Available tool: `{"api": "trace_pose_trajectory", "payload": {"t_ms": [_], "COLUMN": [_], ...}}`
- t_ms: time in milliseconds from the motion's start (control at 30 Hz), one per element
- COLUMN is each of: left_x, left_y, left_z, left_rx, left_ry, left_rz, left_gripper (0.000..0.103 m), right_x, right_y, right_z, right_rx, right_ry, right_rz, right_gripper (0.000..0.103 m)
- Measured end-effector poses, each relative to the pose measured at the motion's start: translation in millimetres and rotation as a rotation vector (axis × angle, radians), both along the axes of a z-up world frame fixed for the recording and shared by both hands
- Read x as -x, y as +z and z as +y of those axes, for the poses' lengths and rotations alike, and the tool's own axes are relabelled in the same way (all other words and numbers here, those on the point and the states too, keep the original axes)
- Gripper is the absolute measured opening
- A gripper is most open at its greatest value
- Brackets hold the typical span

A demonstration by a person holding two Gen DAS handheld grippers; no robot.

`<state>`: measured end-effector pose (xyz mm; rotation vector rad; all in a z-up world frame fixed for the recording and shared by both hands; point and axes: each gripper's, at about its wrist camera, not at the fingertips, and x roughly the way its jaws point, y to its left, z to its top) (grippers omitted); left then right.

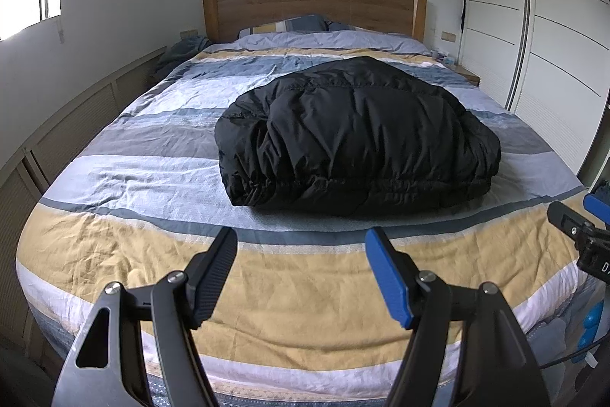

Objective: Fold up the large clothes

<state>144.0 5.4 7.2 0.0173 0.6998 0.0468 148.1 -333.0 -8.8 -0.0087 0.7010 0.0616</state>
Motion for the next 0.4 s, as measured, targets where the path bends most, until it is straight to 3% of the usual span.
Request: {"api": "trace_pose_trajectory", "payload": {"t_ms": [400], "left_x": [3.7], "left_y": [3.3], "left_z": [-1.3], "left_rx": [-0.001], "left_ry": [-0.007], "left_rz": [-0.004], "left_gripper": [0.068], "right_x": [2.1], "right_y": [1.5], "right_z": [-2.5], "right_rx": [-0.001], "right_ry": [-0.001], "right_rz": [-0.006], "right_gripper": [0.103]}}
